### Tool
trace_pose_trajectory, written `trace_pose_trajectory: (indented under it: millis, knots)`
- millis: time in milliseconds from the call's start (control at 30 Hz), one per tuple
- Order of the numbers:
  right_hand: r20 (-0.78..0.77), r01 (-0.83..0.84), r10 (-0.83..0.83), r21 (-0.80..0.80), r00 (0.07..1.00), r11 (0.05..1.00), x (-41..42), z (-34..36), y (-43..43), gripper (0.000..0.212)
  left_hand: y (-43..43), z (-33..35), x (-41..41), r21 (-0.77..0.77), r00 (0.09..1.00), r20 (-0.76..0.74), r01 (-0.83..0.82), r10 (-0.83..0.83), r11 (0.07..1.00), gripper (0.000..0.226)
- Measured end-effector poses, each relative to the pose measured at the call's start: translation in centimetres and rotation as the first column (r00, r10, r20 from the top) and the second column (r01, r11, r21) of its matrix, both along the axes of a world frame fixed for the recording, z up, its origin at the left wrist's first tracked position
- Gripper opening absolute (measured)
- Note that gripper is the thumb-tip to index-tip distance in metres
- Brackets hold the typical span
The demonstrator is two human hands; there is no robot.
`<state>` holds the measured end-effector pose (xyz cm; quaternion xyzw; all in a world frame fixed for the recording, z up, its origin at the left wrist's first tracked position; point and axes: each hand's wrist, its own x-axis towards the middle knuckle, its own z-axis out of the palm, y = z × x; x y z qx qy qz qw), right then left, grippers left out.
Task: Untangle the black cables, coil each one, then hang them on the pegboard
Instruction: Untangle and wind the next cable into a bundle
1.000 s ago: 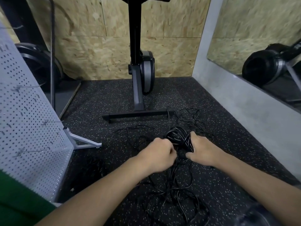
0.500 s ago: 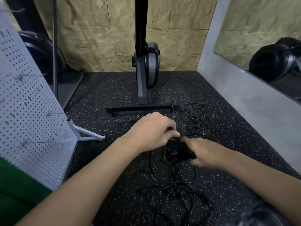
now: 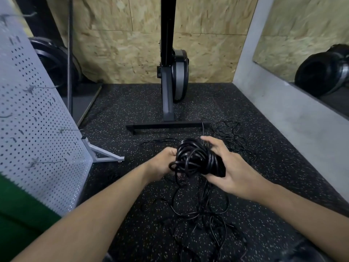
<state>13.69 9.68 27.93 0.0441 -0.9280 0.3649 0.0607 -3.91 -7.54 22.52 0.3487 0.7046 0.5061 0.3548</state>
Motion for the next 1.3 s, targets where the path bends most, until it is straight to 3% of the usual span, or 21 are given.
trace_pose_trajectory:
  millis: [67,167,267,400,600,733,900,967,1067,1200,1300]
  knots:
    - [-0.038,0.054,-0.053,0.034,0.998,0.998,-0.3,0.0,0.5,0.076,0.5,-0.2,0.7,-0.058,0.999,0.05,0.004,-0.001,0.998,0.024]
    - [-0.081,0.152,-0.144,0.094,0.986,0.984,-0.5,-0.2,1.9,0.071,1.3,-0.2,1.3,-0.137,0.998,0.058,-0.004,0.012,0.991,0.039]
    - [-0.071,0.288,-0.281,0.127,0.957,0.949,-0.8,-0.8,3.5,0.07,1.2,-0.1,1.9,-0.219,0.999,-0.05,-0.008,-0.003,0.976,0.039]
    - [0.05,0.468,-0.49,0.224,0.87,0.855,-1.2,-2.2,6.3,0.065,2.5,1.9,4.4,-0.276,0.933,-0.352,-0.026,-0.076,0.961,0.038]
    - [0.149,0.491,-0.604,0.449,0.783,0.746,-1.5,-3.6,7.6,0.056,4.2,4.9,8.1,-0.363,0.901,-0.402,0.008,-0.164,0.932,0.042]
    - [0.112,0.362,-0.543,0.632,0.832,0.685,-1.8,-3.4,6.2,0.048,3.7,6.6,8.7,-0.382,0.84,-0.488,0.039,-0.238,0.923,0.043]
    - [0.208,0.052,-0.226,0.617,0.952,0.785,-0.9,-2.4,5.6,0.049,1.9,7.8,6.0,-0.193,0.601,-0.788,-0.035,-0.134,0.981,0.027]
    - [0.213,-0.053,-0.095,0.6,0.972,0.798,-0.8,-2.2,5.1,0.046,1.8,7.5,4.7,-0.115,0.549,-0.831,-0.015,-0.087,0.993,0.025]
    - [0.176,-0.137,0.044,0.566,0.983,0.813,-0.6,-1.5,3.8,0.042,1.6,7.0,2.8,-0.01,0.673,-0.739,0.013,-0.016,1.0,0.021]
    - [0.077,-0.107,0.082,0.431,0.994,0.896,0.0,-0.3,2.1,0.057,0.6,6.6,0.4,0.083,0.912,-0.402,-0.056,0.085,0.995,0.026]
    - [0.017,-0.11,0.111,0.349,0.994,0.931,0.2,-0.1,1.2,0.075,0.4,5.5,0.0,0.128,0.985,-0.152,-0.064,0.083,0.99,0.026]
